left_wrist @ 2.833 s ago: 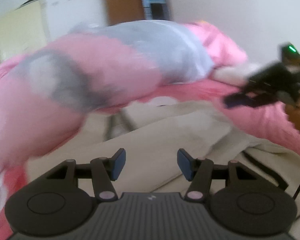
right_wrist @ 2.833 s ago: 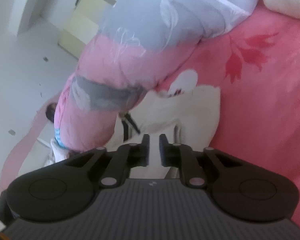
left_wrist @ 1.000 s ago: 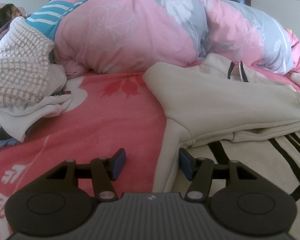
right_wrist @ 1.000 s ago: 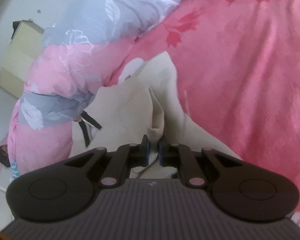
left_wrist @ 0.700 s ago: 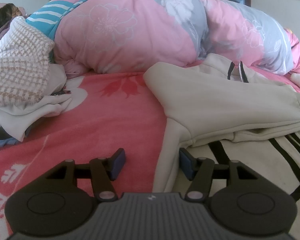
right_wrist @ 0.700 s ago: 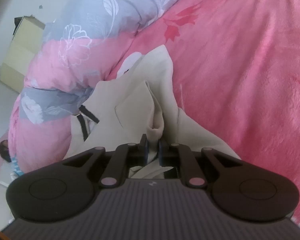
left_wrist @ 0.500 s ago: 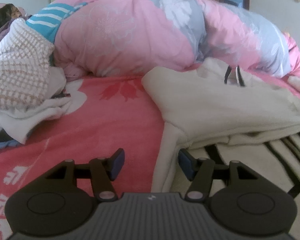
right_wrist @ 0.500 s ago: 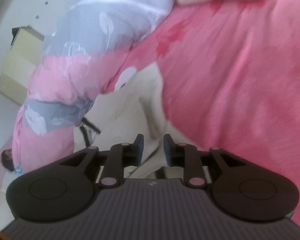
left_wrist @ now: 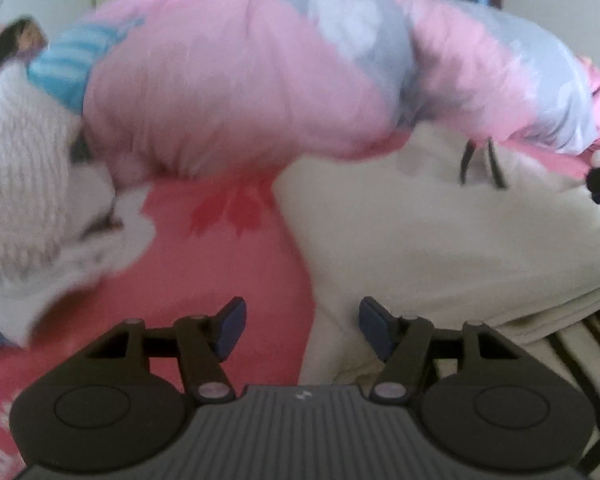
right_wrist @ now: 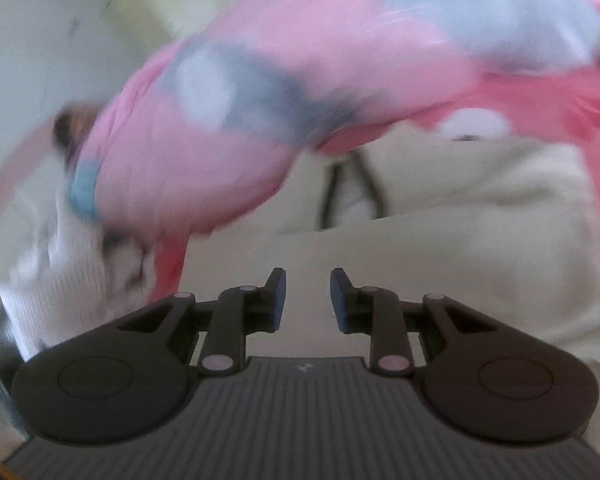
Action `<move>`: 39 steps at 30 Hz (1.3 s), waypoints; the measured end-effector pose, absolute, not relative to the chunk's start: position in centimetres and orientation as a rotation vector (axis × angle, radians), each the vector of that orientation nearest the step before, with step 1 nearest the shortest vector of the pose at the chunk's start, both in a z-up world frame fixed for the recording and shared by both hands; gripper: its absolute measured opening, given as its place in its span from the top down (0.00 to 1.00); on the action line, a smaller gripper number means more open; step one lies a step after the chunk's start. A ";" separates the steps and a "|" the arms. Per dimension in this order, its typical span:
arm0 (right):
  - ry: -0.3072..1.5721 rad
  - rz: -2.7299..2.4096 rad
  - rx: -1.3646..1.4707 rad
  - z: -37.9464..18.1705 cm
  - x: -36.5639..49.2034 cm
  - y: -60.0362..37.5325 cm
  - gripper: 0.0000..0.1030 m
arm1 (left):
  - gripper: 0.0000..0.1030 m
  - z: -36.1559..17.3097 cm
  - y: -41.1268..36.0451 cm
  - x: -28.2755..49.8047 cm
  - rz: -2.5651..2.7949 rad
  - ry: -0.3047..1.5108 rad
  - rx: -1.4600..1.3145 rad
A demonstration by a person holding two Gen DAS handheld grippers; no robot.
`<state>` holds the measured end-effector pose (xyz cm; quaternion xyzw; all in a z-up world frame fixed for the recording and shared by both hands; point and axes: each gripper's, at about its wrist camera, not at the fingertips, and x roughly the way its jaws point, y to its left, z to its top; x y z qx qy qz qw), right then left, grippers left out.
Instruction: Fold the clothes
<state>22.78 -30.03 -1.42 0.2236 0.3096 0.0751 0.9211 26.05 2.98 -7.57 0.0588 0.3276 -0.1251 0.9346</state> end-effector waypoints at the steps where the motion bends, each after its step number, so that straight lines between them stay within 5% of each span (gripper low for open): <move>1: 0.642 0.174 0.401 -1.7 23.6 -28.6 0.77 | 0.36 -7.9 3.3 26.2 -0.263 0.682 0.099; 8: 0.810 0.154 0.034 -8.0 27.3 -24.3 0.79 | 0.35 -8.7 4.1 26.0 -0.271 0.692 0.040; 17: 0.702 0.261 -0.224 -1.5 30.0 -15.8 0.78 | 0.34 -8.8 4.9 26.2 -0.273 0.704 -0.021; 22: 0.695 0.383 -0.230 -1.4 36.8 -10.2 0.81 | 0.34 -8.8 5.1 26.3 -0.274 0.704 -0.030; 28: 0.814 0.297 -0.150 -7.7 42.1 -11.4 0.87 | 0.34 -8.8 5.4 26.4 -0.279 0.705 -0.044; 39: 0.754 0.441 -0.044 -4.6 42.3 -10.3 0.88 | 0.34 -8.7 5.9 26.3 -0.283 0.707 -0.057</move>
